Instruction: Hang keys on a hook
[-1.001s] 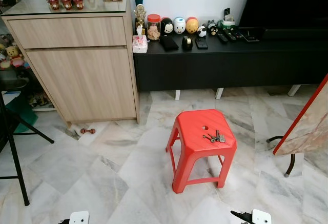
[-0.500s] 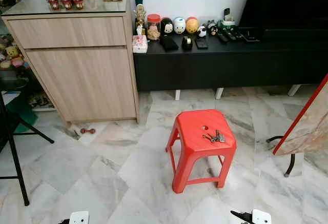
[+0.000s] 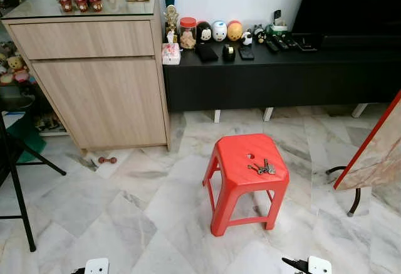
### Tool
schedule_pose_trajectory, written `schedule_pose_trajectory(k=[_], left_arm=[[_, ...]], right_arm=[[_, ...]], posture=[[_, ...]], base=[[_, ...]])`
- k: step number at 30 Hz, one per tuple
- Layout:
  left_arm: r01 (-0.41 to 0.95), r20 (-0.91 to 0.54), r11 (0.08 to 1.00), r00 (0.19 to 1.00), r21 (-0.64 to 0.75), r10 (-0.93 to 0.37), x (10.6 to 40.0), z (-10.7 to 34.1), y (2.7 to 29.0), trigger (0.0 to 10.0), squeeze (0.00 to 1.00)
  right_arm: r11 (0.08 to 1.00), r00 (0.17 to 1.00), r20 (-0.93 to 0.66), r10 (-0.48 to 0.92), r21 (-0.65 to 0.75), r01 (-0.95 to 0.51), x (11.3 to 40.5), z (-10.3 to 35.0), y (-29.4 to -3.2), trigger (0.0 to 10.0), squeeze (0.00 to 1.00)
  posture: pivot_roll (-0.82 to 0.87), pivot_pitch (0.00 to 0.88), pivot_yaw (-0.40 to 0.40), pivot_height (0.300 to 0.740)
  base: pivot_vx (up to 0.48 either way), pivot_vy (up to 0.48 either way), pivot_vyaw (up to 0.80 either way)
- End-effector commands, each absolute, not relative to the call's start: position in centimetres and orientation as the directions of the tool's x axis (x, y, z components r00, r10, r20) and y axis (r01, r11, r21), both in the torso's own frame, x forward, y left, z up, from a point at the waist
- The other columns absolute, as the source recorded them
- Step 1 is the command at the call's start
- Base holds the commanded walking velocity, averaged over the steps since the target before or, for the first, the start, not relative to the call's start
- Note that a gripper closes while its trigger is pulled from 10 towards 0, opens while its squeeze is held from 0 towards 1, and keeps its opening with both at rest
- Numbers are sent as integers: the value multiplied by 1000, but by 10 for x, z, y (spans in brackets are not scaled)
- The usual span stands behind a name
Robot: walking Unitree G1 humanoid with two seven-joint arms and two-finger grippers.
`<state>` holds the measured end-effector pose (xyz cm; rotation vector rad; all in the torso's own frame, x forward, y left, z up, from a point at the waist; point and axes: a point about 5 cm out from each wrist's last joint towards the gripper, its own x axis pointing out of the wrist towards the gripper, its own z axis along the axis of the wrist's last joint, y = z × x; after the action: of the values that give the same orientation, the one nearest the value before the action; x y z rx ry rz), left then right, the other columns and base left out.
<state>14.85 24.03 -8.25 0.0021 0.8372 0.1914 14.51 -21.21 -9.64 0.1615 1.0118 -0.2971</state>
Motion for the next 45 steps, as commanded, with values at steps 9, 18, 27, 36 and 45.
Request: schedule_pose_trajectory(k=[9, 18, 27, 36, 45], left_arm=[[-96, -812, 991, 569, 91, 129, 130, -89, 250, 10000, 0], [-96, -819, 992, 560, 85, 124, 129, -90, 248, 10000, 0], [-90, -817, 992, 563, 85, 121, 129, -90, 249, 10000, 0], [-90, -817, 992, 563, 85, 121, 129, -90, 249, 10000, 0], [-90, -817, 992, 563, 85, 121, 129, -90, 249, 10000, 0]], right_arm=[[958, 465, -882, -84, 58, 282, 156, -96, -197, 10000, 0], [953, 448, -889, -95, 49, 299, 150, -98, -200, 10000, 0], [955, 448, -889, -99, 42, 294, 152, -97, -201, 10000, 0], [955, 448, -889, -99, 42, 294, 152, -97, -201, 10000, 0], [955, 448, -889, -99, 42, 294, 152, -97, -201, 10000, 0]], posture=[[104, 0, -32, 740], [113, 1, -43, 740], [105, 0, -33, 740], [105, 0, -33, 740], [105, 0, -33, 740]], base=[[0, 0, 0], [0, 0, 0], [0, 0, 0], [0, 0, 0], [0, 0, 0]])
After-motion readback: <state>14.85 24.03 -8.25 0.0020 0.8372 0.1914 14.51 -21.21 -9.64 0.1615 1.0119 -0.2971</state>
